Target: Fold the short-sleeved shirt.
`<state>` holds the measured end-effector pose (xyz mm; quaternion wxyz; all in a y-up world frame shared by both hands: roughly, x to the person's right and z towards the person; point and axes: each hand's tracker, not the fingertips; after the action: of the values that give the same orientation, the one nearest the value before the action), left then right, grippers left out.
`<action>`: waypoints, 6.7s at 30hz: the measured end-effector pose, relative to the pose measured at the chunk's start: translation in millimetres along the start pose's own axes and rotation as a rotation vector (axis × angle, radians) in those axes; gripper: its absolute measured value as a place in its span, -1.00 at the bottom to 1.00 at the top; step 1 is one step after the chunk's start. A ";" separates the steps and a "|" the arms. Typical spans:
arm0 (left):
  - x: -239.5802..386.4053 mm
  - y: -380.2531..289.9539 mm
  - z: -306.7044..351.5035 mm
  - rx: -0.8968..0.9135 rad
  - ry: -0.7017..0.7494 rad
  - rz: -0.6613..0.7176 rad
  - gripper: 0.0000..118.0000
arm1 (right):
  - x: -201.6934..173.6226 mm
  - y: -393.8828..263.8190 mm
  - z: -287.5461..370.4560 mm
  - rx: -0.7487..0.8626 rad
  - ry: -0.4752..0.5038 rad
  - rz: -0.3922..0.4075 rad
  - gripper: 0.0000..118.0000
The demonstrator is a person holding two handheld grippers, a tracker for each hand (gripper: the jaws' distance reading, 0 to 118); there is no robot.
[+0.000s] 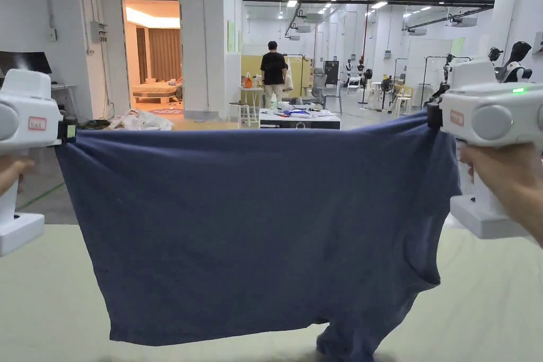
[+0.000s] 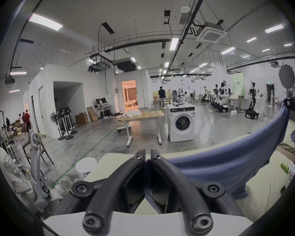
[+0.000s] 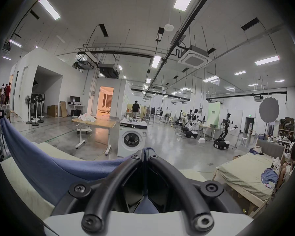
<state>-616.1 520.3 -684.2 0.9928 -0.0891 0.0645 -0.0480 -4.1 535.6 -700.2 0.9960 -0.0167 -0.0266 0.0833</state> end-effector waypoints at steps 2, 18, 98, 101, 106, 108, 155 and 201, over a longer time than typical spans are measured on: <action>-0.1 -31.6 0.9 -0.032 -0.012 0.018 -1.00 | -4.4 -27.6 9.3 -0.034 0.006 0.004 -1.00; 4.9 -234.8 146.1 -0.129 -0.074 0.131 -1.00 | -10.0 -207.7 180.0 -0.240 0.029 0.040 -1.00; 11.7 -429.8 300.0 -0.708 -0.174 0.107 -0.95 | -122.6 -335.1 305.0 -0.244 0.101 -0.101 -1.00; 5.1 -444.2 299.8 -0.734 -0.147 0.152 -0.30 | -125.3 -341.0 305.6 -0.265 0.106 -0.094 -1.00; 6.5 -454.2 283.7 -0.747 -0.082 0.167 0.02 | -127.5 -348.5 305.5 -0.292 0.116 -0.088 -1.00; 10.0 -458.6 274.5 -0.759 -0.053 0.167 0.01 | -126.5 -351.5 305.5 -0.305 0.116 -0.086 -1.00; 18.4 -405.7 234.9 -0.574 -0.113 0.158 -0.96 | -11.2 -374.6 279.8 -0.746 0.205 -0.112 -0.87; 69.2 -361.6 207.4 -0.143 -0.022 0.092 -1.00 | -96.5 -339.1 243.1 -0.271 0.111 -0.136 -1.00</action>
<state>-549.7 194.1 -423.9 0.9857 -0.1573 0.0611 0.0033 -56.7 192.3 -449.6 0.9880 -0.1534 0.0163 0.0101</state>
